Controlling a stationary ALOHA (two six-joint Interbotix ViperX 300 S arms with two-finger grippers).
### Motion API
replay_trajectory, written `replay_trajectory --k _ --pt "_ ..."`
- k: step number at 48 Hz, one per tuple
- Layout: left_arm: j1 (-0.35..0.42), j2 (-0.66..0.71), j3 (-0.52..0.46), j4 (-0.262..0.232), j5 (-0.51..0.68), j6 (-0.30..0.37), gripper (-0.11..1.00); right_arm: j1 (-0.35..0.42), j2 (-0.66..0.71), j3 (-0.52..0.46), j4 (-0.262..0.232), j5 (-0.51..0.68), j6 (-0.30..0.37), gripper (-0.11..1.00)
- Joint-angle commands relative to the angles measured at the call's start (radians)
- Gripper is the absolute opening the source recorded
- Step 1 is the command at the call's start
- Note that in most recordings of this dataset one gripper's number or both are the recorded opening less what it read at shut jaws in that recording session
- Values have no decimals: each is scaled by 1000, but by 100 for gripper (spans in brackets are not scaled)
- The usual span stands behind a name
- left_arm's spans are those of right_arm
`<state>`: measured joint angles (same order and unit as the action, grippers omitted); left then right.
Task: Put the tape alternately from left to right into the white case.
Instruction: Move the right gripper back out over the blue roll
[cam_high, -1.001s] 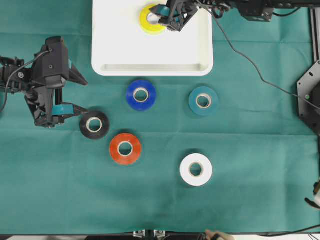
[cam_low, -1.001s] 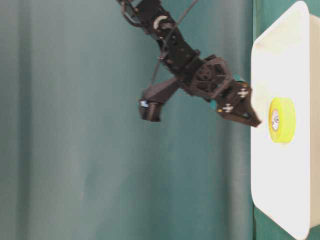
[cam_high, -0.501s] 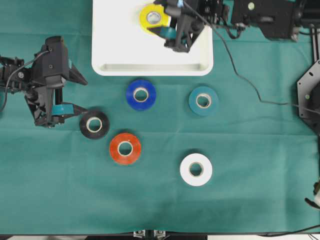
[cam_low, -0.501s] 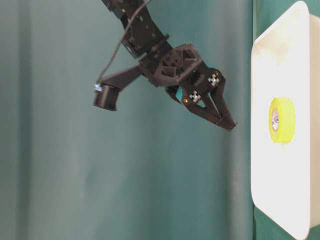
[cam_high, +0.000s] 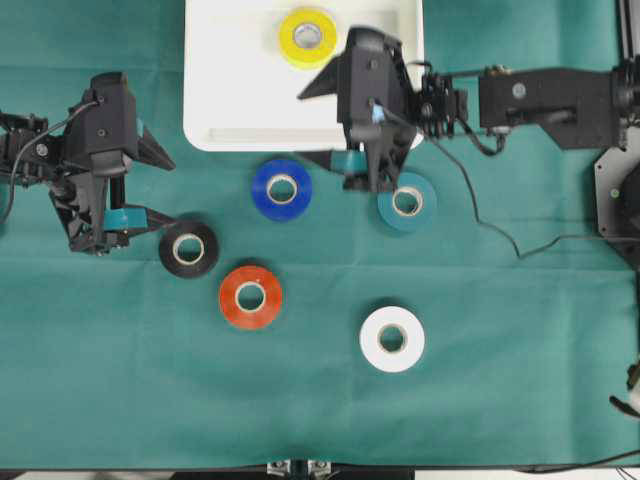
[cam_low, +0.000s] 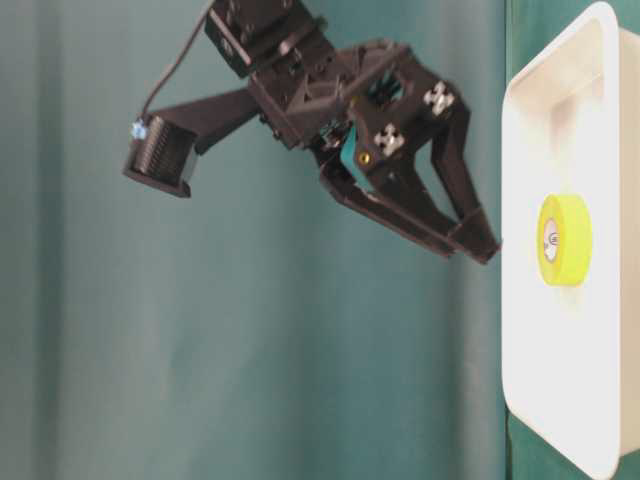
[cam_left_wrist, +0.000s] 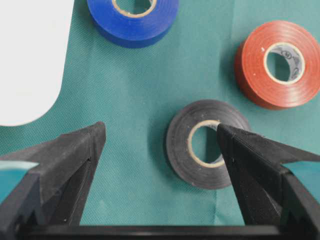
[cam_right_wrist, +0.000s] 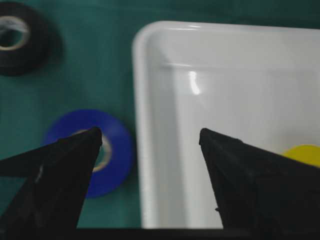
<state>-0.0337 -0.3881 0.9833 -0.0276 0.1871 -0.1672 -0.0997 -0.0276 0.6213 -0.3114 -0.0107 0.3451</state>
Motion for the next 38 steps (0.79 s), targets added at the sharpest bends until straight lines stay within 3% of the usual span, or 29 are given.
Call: replay_trajectory --k 1,22,38 --pt "-3 -6 -20 -2 -3 -2 76 25 -26 0 3 -12 15 85" --pt "-2 -3 -20 -2 -3 -21 76 115 -5 52 2 41 100 84" --pt "-3 -3 -15 -2 -3 -38 76 130 17 52 2 117 140 84"
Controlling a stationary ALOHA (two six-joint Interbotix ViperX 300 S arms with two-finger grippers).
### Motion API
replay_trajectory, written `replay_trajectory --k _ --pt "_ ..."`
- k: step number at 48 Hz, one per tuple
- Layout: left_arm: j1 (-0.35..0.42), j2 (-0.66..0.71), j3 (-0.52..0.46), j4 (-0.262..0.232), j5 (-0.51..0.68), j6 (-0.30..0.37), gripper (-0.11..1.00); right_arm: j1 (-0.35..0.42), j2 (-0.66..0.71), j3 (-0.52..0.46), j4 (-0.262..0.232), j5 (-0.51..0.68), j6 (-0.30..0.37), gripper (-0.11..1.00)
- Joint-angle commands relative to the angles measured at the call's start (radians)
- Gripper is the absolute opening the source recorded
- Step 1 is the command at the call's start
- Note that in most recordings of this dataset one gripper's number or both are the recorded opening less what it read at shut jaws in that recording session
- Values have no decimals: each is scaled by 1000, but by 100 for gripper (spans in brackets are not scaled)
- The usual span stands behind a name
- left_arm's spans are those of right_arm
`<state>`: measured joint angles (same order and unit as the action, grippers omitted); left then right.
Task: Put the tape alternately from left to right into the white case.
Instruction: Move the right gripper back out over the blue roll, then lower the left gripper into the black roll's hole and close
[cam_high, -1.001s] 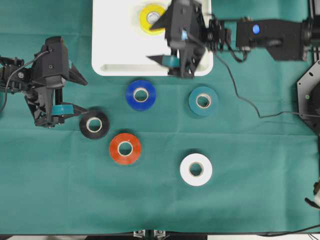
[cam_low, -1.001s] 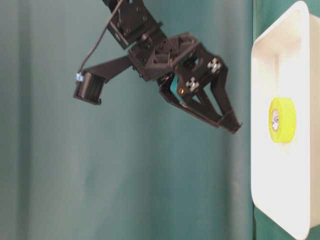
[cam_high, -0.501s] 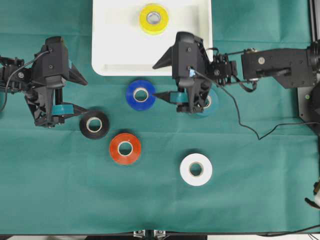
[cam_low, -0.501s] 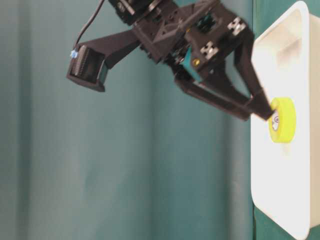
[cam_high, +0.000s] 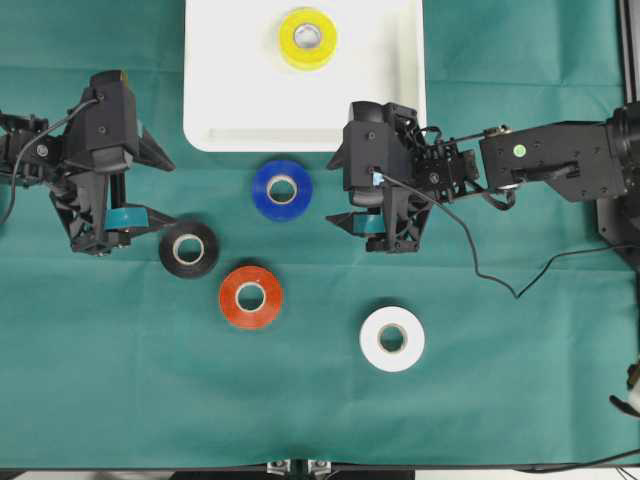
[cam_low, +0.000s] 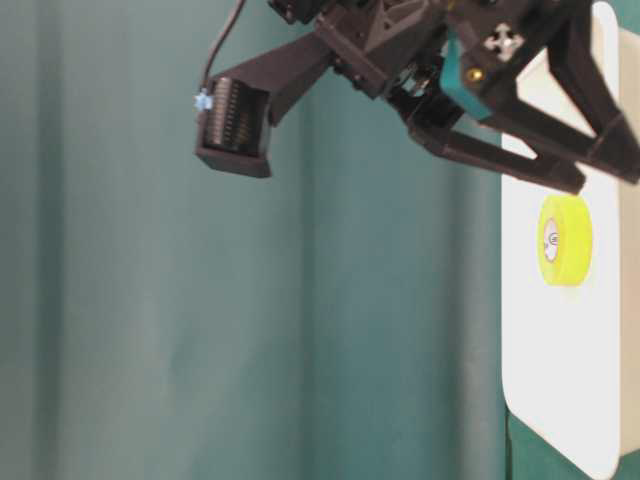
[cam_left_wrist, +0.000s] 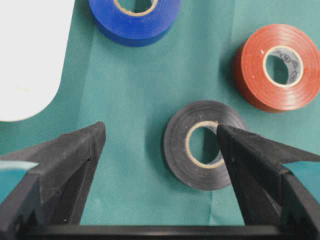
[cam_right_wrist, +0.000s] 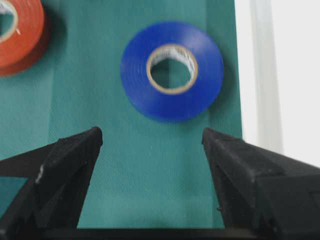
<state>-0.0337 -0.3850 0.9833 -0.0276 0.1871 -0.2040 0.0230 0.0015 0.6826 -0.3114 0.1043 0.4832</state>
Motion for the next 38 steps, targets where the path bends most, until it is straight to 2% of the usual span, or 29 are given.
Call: replay_trajectory --k 1,18,31,38 --pt "-3 -6 -14 -2 -3 -2 76 8 -12 -9 2 2 2 84" --pt "-3 11 -25 -2 -3 -3 76 8 -12 -14 -2 2 -2 84" --pt "-48 46 -48 -3 -3 -8 76 8 -12 -14 -2 2 -2 84" --pt "-72 80 -60 -3 -3 -49 76 8 -12 -14 -2 2 0 84"
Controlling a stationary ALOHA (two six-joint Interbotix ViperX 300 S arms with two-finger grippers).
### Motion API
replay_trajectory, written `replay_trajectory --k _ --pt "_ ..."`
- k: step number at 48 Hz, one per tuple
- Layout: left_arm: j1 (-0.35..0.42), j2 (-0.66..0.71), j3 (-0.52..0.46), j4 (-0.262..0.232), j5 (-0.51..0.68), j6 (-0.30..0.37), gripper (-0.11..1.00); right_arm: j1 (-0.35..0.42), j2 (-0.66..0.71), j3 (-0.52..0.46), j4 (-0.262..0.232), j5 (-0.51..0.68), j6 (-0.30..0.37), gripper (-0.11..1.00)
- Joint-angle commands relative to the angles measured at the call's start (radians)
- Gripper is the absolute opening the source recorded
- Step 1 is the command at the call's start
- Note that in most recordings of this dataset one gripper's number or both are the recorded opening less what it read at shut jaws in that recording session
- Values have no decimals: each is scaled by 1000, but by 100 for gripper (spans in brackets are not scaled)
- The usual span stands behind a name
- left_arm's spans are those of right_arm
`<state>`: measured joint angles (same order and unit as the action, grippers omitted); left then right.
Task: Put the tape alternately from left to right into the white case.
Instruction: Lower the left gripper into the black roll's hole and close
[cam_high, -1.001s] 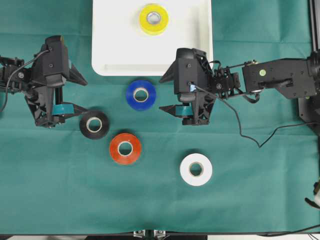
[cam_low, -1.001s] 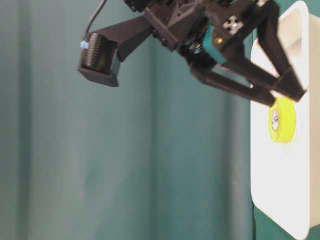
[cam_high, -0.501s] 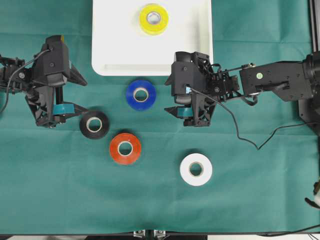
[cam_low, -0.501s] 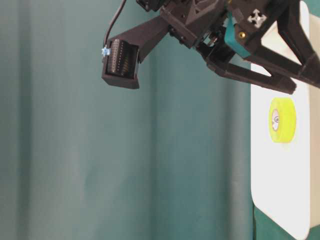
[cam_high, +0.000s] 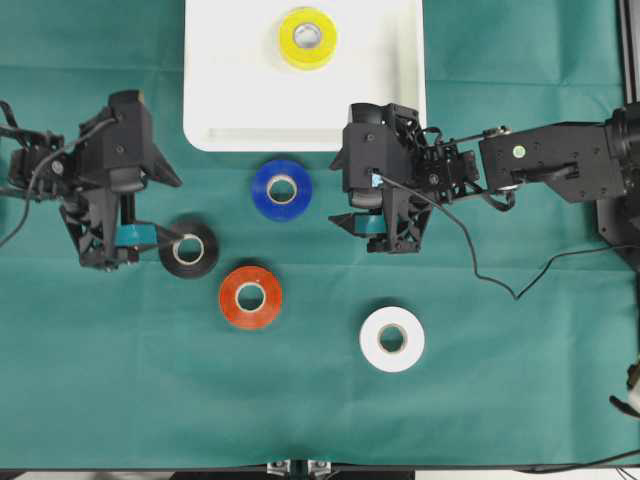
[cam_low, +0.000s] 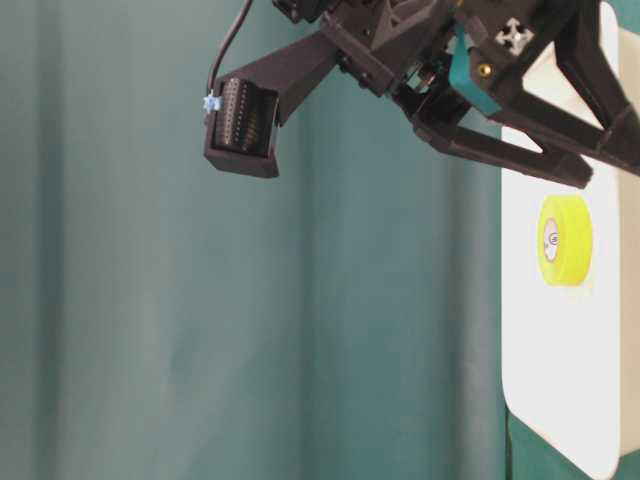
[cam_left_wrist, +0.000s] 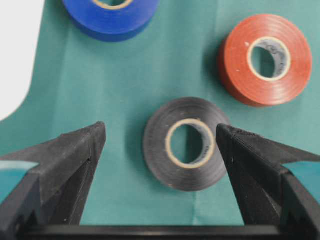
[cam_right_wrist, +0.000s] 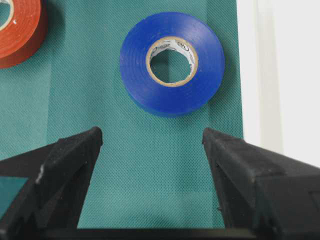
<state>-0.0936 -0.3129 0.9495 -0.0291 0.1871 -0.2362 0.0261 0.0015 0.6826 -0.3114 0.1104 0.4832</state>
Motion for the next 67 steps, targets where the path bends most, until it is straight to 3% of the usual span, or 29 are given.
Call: replay_trajectory --k 1,14,67 --pt "-15 14 -26 0 -3 -25 76 5 -12 -14 -2 -5 0 84" --pt "-28 63 -26 0 26 -106 76 5 -12 -11 -2 -8 -2 84" --pt "-6 282 -91 2 58 -110 76 5 8 -8 -2 -12 -5 84"
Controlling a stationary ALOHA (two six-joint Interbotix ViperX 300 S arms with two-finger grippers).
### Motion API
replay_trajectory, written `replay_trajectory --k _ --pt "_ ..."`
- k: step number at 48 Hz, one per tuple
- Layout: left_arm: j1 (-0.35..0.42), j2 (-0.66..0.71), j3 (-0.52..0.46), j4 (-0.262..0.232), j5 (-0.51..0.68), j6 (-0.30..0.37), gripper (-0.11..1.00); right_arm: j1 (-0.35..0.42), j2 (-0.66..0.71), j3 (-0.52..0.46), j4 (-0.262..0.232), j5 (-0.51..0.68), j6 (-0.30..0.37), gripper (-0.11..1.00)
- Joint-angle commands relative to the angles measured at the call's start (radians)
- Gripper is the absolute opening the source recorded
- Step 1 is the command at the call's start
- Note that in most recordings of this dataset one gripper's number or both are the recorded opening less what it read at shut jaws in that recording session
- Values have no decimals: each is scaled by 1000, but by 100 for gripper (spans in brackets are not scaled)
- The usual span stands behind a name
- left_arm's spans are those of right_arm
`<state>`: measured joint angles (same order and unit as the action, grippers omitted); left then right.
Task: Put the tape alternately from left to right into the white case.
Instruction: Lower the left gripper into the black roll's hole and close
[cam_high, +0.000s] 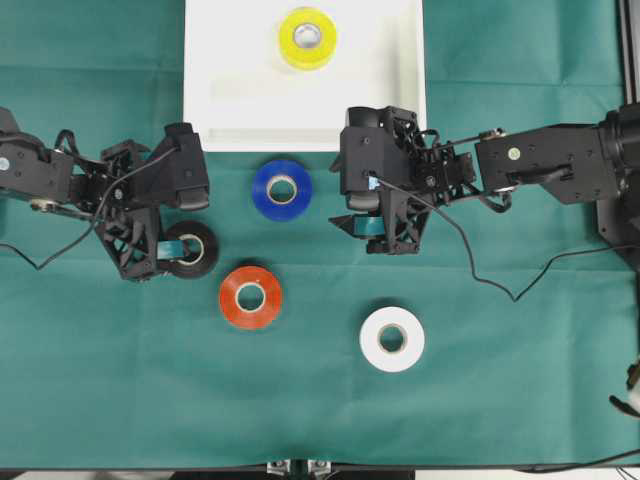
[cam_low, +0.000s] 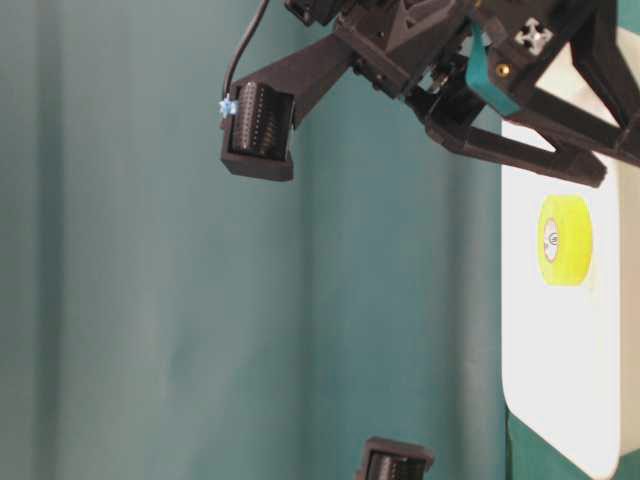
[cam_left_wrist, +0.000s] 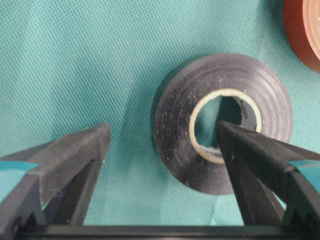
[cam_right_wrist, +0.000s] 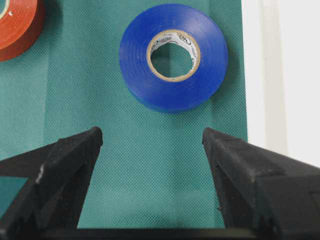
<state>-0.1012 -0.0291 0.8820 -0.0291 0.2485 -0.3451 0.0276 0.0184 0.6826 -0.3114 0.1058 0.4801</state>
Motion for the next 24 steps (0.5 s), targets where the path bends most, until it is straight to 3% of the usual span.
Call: replay_trajectory --k 1,15,18,24 --pt "2 0 -25 2 -5 -2 76 3 -9 -8 -2 -8 -3 84" --pt "2 3 -29 2 -3 2 72 3 -9 -9 -2 -8 -6 84" --pt "2 0 -35 2 0 3 62 3 -9 -8 -2 -8 -6 84" --pt "2 -2 -54 5 32 11 27 3 -9 -9 -2 -8 -5 84"
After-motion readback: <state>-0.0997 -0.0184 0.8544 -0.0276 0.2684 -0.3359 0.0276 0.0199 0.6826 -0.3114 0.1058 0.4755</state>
